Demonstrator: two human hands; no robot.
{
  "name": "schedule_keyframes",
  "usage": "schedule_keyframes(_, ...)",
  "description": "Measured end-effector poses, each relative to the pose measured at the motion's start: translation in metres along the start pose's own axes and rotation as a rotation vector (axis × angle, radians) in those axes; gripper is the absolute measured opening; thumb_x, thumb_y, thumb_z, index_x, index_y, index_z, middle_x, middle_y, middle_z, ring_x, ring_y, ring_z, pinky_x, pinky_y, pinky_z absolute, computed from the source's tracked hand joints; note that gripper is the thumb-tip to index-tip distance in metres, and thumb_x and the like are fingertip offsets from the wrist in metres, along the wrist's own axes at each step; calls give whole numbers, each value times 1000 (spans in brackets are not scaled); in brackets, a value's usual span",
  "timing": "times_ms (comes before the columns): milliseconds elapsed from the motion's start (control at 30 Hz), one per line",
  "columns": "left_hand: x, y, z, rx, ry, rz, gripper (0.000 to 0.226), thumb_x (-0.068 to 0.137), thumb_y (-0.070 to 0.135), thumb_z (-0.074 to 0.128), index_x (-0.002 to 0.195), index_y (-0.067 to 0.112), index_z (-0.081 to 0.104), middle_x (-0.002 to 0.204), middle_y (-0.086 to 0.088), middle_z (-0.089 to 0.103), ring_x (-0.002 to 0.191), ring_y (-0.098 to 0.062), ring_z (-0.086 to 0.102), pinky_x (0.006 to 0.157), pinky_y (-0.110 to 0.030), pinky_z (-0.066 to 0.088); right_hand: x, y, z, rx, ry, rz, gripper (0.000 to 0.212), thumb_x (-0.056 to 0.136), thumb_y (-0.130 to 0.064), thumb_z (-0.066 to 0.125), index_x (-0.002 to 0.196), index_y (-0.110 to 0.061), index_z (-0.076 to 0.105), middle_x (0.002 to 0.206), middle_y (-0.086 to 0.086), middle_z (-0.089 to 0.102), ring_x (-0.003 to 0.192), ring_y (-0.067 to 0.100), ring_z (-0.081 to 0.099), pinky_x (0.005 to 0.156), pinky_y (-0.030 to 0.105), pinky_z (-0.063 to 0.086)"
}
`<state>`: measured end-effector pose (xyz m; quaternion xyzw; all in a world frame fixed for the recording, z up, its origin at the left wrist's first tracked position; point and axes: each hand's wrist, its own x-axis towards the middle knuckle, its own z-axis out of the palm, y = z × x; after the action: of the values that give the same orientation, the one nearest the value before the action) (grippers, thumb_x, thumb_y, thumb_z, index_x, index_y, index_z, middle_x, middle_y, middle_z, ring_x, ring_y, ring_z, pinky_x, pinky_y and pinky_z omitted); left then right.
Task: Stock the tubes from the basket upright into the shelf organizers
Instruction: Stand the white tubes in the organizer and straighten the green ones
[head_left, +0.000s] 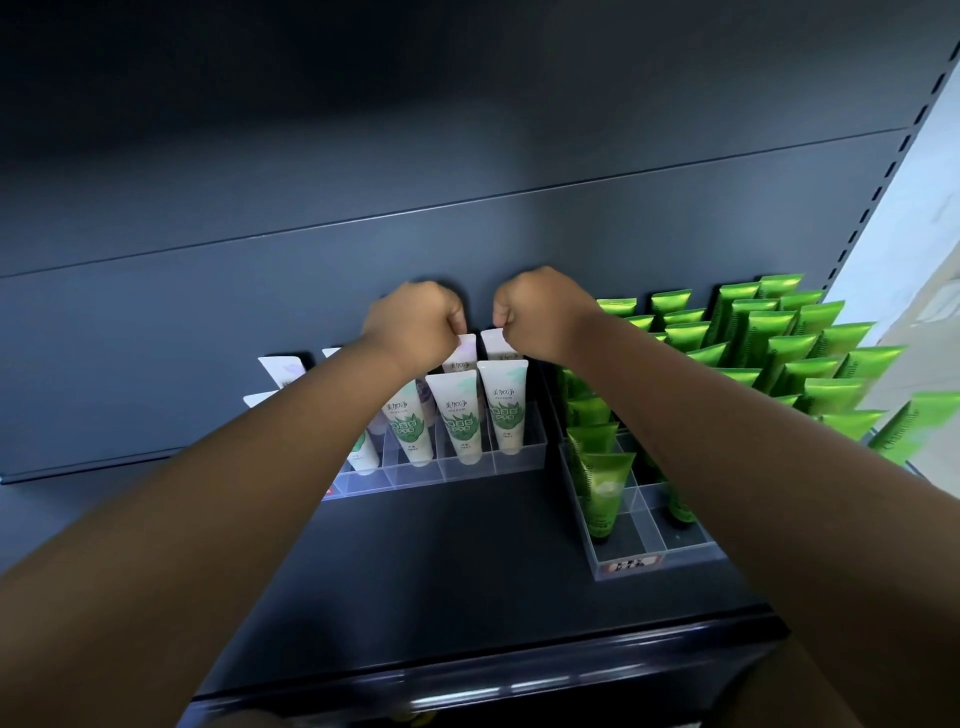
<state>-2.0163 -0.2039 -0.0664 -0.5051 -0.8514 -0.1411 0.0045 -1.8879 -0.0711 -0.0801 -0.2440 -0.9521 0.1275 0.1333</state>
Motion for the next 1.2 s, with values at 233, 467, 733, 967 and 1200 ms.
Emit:
schedule_keyframes(233,-19,0,-7,-120,185,-32,17,82,12,66,89,27,72,95,6,75,95,-23,69,82,-39,57,-3,-6,0,-31,-22,-13,25,76,-9,58,88,-25,72,96,0,72,93,25,67,85,36,58)
schedule_keyframes(467,-101,-28,-23,-229,634,-82,17,88,15,70,103,18,76,107,3,75,96,-27,67,86,-33,51,-10,-7,-9,-42,59,-25,24,79,-15,59,97,-23,73,104,3,72,99,29,66,88,38,56)
schedule_keyframes(733,-158,-105,-1,-706,830,-349,18,92,7,69,108,16,71,119,4,67,116,-9,62,94,-16,48,-10,-87,-14,102,119,-241,21,86,-19,62,101,-23,75,97,-5,75,93,17,69,86,34,56)
schedule_keyframes(967,-154,-139,12,-1048,703,-492,28,93,4,70,115,20,67,116,5,71,104,-1,68,89,-16,52,27,-173,14,283,67,-345,32,85,-3,56,101,-21,78,94,-4,75,88,14,68,86,29,55)
schedule_keyframes(1200,-146,-164,14,-1208,466,-449,29,86,-8,73,100,17,72,91,5,78,87,-5,72,74,-14,53,79,-207,59,133,-47,-270,31,78,-11,69,106,-22,75,104,-3,74,98,19,68,89,32,56)
